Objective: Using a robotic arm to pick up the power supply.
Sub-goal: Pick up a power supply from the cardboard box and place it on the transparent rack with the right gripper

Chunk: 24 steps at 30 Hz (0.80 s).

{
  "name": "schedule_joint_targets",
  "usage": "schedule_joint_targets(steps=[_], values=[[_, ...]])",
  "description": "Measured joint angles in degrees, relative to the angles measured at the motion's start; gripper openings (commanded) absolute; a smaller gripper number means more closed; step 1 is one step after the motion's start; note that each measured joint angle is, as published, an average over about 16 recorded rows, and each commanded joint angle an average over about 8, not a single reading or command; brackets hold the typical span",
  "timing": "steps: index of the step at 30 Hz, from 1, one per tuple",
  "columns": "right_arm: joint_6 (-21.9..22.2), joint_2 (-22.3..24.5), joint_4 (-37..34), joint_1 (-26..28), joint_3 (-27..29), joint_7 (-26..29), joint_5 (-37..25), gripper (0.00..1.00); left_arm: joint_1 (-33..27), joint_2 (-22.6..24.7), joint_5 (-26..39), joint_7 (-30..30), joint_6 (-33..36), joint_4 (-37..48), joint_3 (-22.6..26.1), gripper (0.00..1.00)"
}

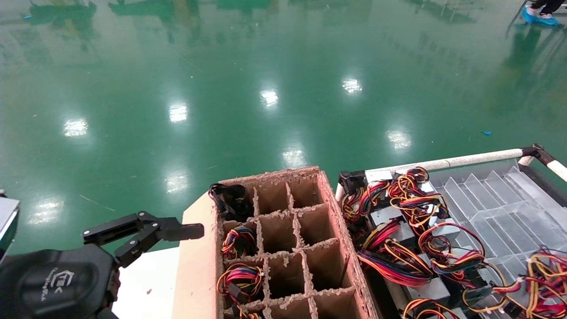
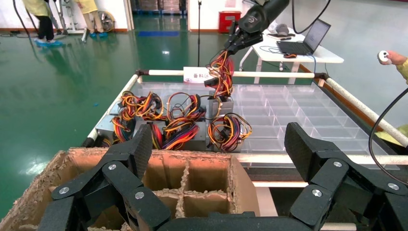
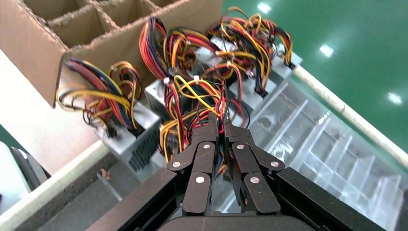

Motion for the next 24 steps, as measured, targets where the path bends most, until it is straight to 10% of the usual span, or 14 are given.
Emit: schedule_joint_targets(steps=[24], values=[[0.2,8.8,-0.1,-2.8,-3.1,-3.5,1.4,0.00,0.0,0.0,0.0,0.0,0.0,0.0,0.0,1.00]])
